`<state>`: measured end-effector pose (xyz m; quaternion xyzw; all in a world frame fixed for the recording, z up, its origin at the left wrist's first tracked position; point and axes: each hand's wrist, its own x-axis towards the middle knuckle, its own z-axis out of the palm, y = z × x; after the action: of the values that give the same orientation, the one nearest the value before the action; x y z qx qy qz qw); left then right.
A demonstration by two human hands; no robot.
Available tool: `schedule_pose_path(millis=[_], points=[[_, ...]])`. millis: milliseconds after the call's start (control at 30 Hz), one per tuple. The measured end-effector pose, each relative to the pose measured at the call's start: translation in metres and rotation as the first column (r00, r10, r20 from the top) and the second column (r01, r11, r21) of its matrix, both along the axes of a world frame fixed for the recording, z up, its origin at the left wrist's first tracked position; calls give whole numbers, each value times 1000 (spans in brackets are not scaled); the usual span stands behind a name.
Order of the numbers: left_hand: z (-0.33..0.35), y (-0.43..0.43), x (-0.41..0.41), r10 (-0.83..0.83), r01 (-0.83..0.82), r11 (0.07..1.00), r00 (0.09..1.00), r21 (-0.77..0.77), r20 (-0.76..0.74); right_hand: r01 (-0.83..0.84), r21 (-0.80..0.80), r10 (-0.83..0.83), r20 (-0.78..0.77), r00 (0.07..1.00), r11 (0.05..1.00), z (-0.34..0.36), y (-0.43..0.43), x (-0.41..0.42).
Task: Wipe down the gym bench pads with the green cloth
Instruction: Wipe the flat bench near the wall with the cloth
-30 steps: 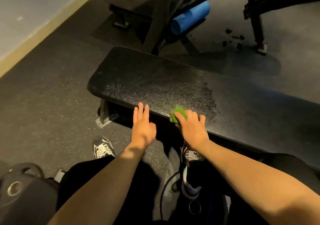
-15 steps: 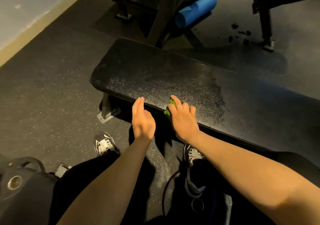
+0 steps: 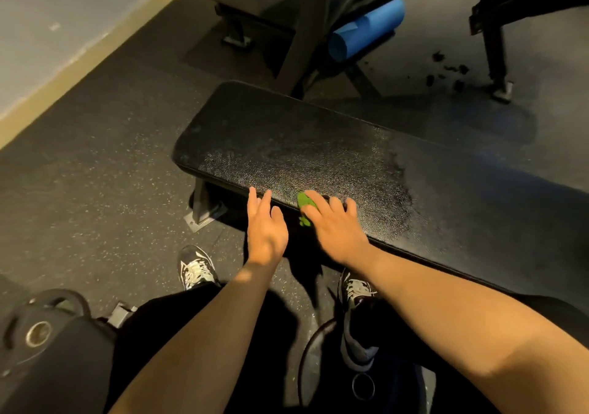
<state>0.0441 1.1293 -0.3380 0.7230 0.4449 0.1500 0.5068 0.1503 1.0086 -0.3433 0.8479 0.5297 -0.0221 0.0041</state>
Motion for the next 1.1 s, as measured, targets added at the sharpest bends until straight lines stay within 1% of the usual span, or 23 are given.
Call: schedule_pose_path(millis=[100,233,333,367,433,500,567,633,667,700,733,767,800,833,867,900,933,967,1000,1033,1067,1100], points=[[10,-11,-8,-83,80,995,995,-58,-55,54,-26,-52,48,997,998,0,-45,5],[18,-31,-24,-252,244,963,965,-111,-67,204,-92,-207,-18,978,975,8,-92,3],[25,-49,-33,-320,300,938,943,-175,-95,302,-130,-311,-57,949,944,19,-110,-4],[27,-56,-34,-340,313,923,936,-224,-95,317,-127,-329,-87,940,940,24,-110,-8],[33,-73,-33,-344,306,867,939,-393,-28,297,-85,-307,-169,936,951,33,-107,-21],[41,-91,-30,-290,258,788,956,-559,32,220,-11,-215,-251,944,976,39,-102,-37],[44,-104,-30,-237,197,726,971,-659,29,167,65,-134,-350,927,984,40,-98,-54],[41,-106,-29,-168,131,646,985,-752,27,201,125,-111,-507,855,972,42,-93,-63],[36,-105,-27,-127,109,614,991,-782,39,223,108,-120,-586,801,969,46,-92,-65],[30,-102,-24,-98,111,601,993,-792,65,234,79,-129,-647,751,969,51,-91,-64],[25,-100,-21,-91,125,622,992,-773,88,233,51,-135,-688,713,971,56,-91,-61],[22,-99,-16,-68,112,667,994,-736,89,216,39,-126,-706,697,976,61,-91,-56],[17,-99,-9,8,55,717,996,-695,87,188,39,-108,-699,707,981,63,-91,-49],[14,-98,-3,123,-38,757,989,-652,84,153,59,-75,-664,744,986,65,-90,-41],[12,-98,1,251,-141,761,964,-633,87,130,76,-58,-605,794,989,64,-89,-33],[12,-95,9,372,-235,730,924,-642,85,136,84,-71,-535,842,987,64,-88,-22],[12,-92,17,482,-305,678,872,-668,91,163,71,-111,-473,874,984,61,-89,-12],[10,-89,29,554,-362,632,829,-685,74,196,37,-163,-419,893,980,56,-92,-1],[10,-84,37,605,-402,595,794,-696,58,208,-1,-195,-363,911,978,53,-94,6],[10,-81,46,625,-426,564,780,-707,29,213,-44,-215,-328,920,976,49,-99,12],[9,-79,55,626,-442,544,779,-713,-5,211,-80,-225,-313,923,974,46,-103,17],[6,-80,63,623,-440,524,782,-729,-25,216,-100,-238,-334,912,971,44,-106,21]])
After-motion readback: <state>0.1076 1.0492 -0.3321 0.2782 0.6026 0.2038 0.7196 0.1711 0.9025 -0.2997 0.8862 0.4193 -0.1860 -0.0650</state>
